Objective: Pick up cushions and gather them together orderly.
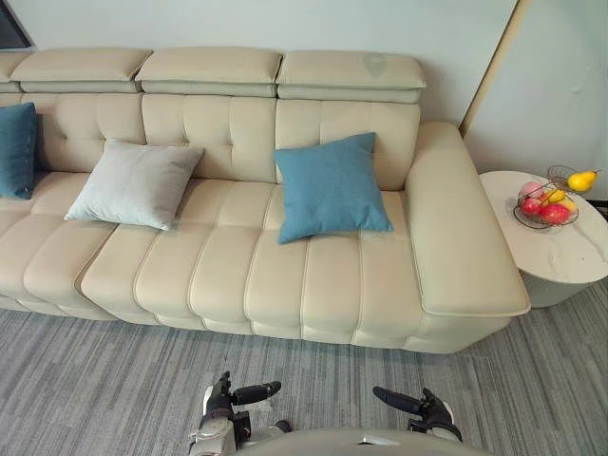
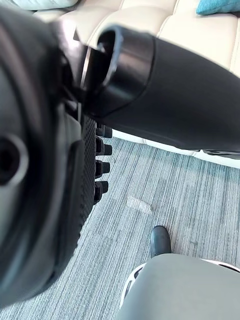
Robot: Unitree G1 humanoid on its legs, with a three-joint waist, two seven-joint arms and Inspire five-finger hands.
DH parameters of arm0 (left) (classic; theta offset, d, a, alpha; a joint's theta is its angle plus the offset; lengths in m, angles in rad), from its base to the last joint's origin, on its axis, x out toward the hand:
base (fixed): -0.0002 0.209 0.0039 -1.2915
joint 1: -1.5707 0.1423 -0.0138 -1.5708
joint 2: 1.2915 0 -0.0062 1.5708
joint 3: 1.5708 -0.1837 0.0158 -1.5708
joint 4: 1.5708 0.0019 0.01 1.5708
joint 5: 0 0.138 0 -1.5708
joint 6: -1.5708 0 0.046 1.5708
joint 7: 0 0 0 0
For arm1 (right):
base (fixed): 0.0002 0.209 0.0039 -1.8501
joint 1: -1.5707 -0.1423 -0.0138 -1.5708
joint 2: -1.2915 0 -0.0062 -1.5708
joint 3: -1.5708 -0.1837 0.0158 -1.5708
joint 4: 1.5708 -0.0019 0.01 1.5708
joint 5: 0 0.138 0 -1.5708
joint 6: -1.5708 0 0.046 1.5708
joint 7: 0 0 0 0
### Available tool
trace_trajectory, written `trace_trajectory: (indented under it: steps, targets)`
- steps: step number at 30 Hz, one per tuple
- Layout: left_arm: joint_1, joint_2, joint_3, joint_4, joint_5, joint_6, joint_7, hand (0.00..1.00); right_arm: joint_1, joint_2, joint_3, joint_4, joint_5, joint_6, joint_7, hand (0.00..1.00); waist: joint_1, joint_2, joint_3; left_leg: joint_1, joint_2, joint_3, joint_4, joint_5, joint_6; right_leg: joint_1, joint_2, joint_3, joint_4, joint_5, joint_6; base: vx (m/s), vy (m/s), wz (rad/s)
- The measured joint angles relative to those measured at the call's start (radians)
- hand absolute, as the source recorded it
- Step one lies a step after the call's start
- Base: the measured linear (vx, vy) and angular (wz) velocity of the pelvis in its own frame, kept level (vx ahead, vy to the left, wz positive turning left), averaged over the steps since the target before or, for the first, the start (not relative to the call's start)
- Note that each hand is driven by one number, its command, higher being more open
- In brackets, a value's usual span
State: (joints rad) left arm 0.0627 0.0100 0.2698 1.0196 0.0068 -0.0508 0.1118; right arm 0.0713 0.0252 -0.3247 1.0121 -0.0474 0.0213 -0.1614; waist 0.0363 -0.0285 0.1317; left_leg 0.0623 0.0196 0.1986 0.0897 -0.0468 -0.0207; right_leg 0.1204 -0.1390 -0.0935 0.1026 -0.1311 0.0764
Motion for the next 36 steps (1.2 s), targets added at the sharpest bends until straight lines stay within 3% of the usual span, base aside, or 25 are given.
trace_trajectory:
  steps: [2,7,10,11,12,13,14,15,16,17,18,22,25,26,27,28,29,32,34,36]
  targets:
    - [0.001,-0.011,0.012,-0.007,0.000,0.000,0.003,1.00,0.001,-0.008,0.004,-0.012,0.000,0.001,0.001,1.00,0.001,0.014,-0.002,-0.033,0.021,-0.027,0.068,-0.060,-0.007,-0.039,0.016,0.050,0.024,0.002,0.002,0.03,-0.047,-0.80]
    - [-0.003,0.014,0.015,-0.007,0.001,0.009,-0.002,1.00,0.003,0.003,0.052,-0.021,0.001,0.001,-0.002,1.00,0.001,-0.014,-0.001,-0.033,0.071,0.130,0.143,-0.134,-0.010,-0.114,0.052,0.203,0.052,0.032,0.012,0.02,0.047,-1.04]
    - [-0.013,0.013,0.022,0.003,0.002,0.010,0.000,1.00,-0.004,-0.011,0.087,-0.021,-0.001,0.002,-0.001,1.00,0.001,-0.006,0.006,-0.035,0.110,0.221,0.171,-0.154,-0.013,-0.164,0.078,0.194,0.062,0.084,0.007,-0.03,0.020,-0.95]
    - [-0.021,0.013,0.023,0.004,0.002,0.010,0.001,1.00,-0.015,-0.018,0.088,-0.022,-0.002,0.002,-0.001,1.00,0.002,-0.001,0.008,-0.034,0.137,0.281,0.168,-0.154,-0.012,-0.193,0.080,0.116,0.063,0.106,-0.015,-0.09,-0.023,-1.65]
    - [-0.022,0.013,0.024,0.004,0.002,0.012,0.004,1.00,-0.021,-0.014,0.087,-0.029,-0.002,0.002,-0.001,1.00,0.008,0.000,0.009,-0.024,0.150,0.348,0.158,-0.154,-0.013,-0.218,0.055,-0.051,0.097,0.088,-0.058,-0.08,-0.027,-1.37]
    - [-0.022,0.014,0.024,0.004,0.002,0.014,0.005,1.00,-0.021,-0.012,0.087,-0.033,-0.002,0.002,-0.001,1.00,0.010,0.000,0.009,-0.017,0.150,0.373,0.154,-0.153,-0.014,-0.224,0.036,-0.126,0.115,0.078,-0.067,-0.07,-0.017,-1.52]
    - [-0.019,0.008,0.018,0.006,0.002,0.019,0.010,1.00,-0.021,-0.019,0.078,-0.039,-0.002,0.000,0.001,1.00,0.001,0.015,0.012,0.013,0.161,0.448,0.140,-0.148,-0.021,-0.223,-0.022,-0.316,0.152,0.059,-0.083,0.00,-0.012,-1.33]
    - [-0.015,0.003,0.013,0.006,0.002,0.019,0.010,1.00,-0.020,-0.025,0.072,-0.037,-0.003,-0.002,0.000,1.00,0.001,0.027,0.009,0.031,0.169,0.487,0.129,-0.144,-0.029,-0.218,-0.059,-0.426,0.173,0.048,-0.101,0.01,-0.022,-1.34]
    - [-0.010,0.003,0.009,0.006,0.002,0.018,0.010,1.00,-0.019,-0.028,0.071,-0.036,-0.007,-0.002,0.000,1.00,0.002,0.030,0.008,0.043,0.170,0.510,0.120,-0.138,-0.037,-0.213,-0.076,-0.480,0.182,0.046,-0.104,0.06,-0.055,-1.32]
    - [-0.004,0.009,0.007,0.013,0.002,0.017,0.010,1.00,-0.019,-0.030,0.070,-0.025,-0.026,-0.001,-0.001,1.00,0.001,0.027,0.008,0.072,0.166,0.559,0.093,-0.120,-0.056,-0.203,-0.103,-0.570,0.188,0.060,-0.084,0.06,-0.073,-1.26]
    - [-0.012,0.020,-0.021,0.031,0.002,0.018,0.010,1.00,-0.023,-0.039,0.061,-0.014,-0.031,-0.002,-0.002,1.00,-0.012,0.025,0.008,0.084,0.160,0.532,0.067,-0.091,-0.070,-0.209,-0.071,-0.530,0.175,0.066,-0.071,0.07,-0.138,-1.15]
    - [-0.014,0.013,-0.072,0.037,0.002,0.018,-0.002,1.00,-0.039,-0.071,0.048,0.015,-0.030,-0.003,-0.003,1.00,-0.021,0.052,0.012,0.114,0.184,0.469,0.027,-0.052,-0.082,-0.216,-0.001,-0.458,0.131,0.062,-0.084,0.03,-0.178,-0.76]
    - [-0.021,0.022,-0.069,0.036,0.002,0.018,-0.012,1.00,-0.040,-0.072,0.029,0.027,-0.029,-0.003,-0.004,1.00,-0.023,0.039,0.019,0.072,0.271,0.443,0.248,-0.054,-0.081,-0.203,0.046,-0.389,0.110,0.046,-0.103,0.08,-0.259,-0.75]
    - [-0.022,0.022,-0.052,0.027,0.002,0.017,-0.010,1.00,-0.040,-0.070,0.031,0.026,-0.029,-0.002,-0.004,1.00,-0.017,0.042,0.023,0.010,0.318,0.353,0.426,-0.089,-0.052,-0.196,0.078,-0.337,0.106,0.037,-0.123,0.07,-0.176,-0.89]
    - [-0.023,0.016,-0.049,0.024,0.001,0.017,-0.009,1.00,-0.040,-0.073,0.030,0.026,-0.029,-0.002,-0.004,1.00,-0.013,0.050,0.027,-0.007,0.318,0.296,0.478,-0.117,-0.053,-0.189,0.094,-0.311,0.106,0.032,-0.130,0.12,-0.119,-1.39]
    - [-0.027,0.008,-0.049,0.023,0.000,0.016,-0.010,1.00,-0.042,-0.082,0.021,0.027,-0.028,0.000,-0.007,1.00,-0.012,0.065,0.035,-0.043,0.287,0.181,0.550,-0.183,-0.070,-0.170,0.117,-0.257,0.110,0.023,-0.144,0.15,-0.010,-1.34]
    - [-0.027,0.006,-0.052,0.016,-0.003,0.016,-0.012,1.00,-0.041,-0.083,0.020,0.029,-0.028,0.001,-0.012,1.00,-0.011,0.063,0.037,-0.075,0.240,0.114,0.559,-0.216,-0.076,-0.155,0.121,-0.217,0.111,0.019,-0.147,0.15,0.015,-1.27]
    - [-0.024,-0.001,-0.045,-0.011,-0.013,0.016,-0.010,1.00,-0.035,-0.082,0.017,0.021,-0.028,0.001,-0.017,1.00,-0.006,0.056,0.042,-0.155,0.165,0.013,0.509,-0.237,-0.075,-0.138,0.121,-0.127,0.129,0.001,-0.140,0.12,0.050,-1.06]
    - [-0.024,-0.016,-0.018,-0.029,-0.021,0.015,-0.010,1.00,-0.032,-0.081,0.021,0.021,-0.028,0.004,-0.023,1.00,0.014,0.053,0.043,-0.214,0.085,-0.159,0.418,-0.236,-0.075,-0.152,0.120,-0.032,0.182,-0.033,-0.118,0.14,0.121,-1.15]
    - [-0.019,-0.020,-0.008,-0.035,-0.035,0.012,-0.006,1.00,-0.033,-0.078,0.039,0.016,-0.028,0.003,-0.024,1.00,0.018,0.054,0.042,-0.225,0.040,-0.286,0.360,-0.230,-0.070,-0.172,0.125,0.043,0.242,-0.069,-0.097,0.15,0.173,-1.10]
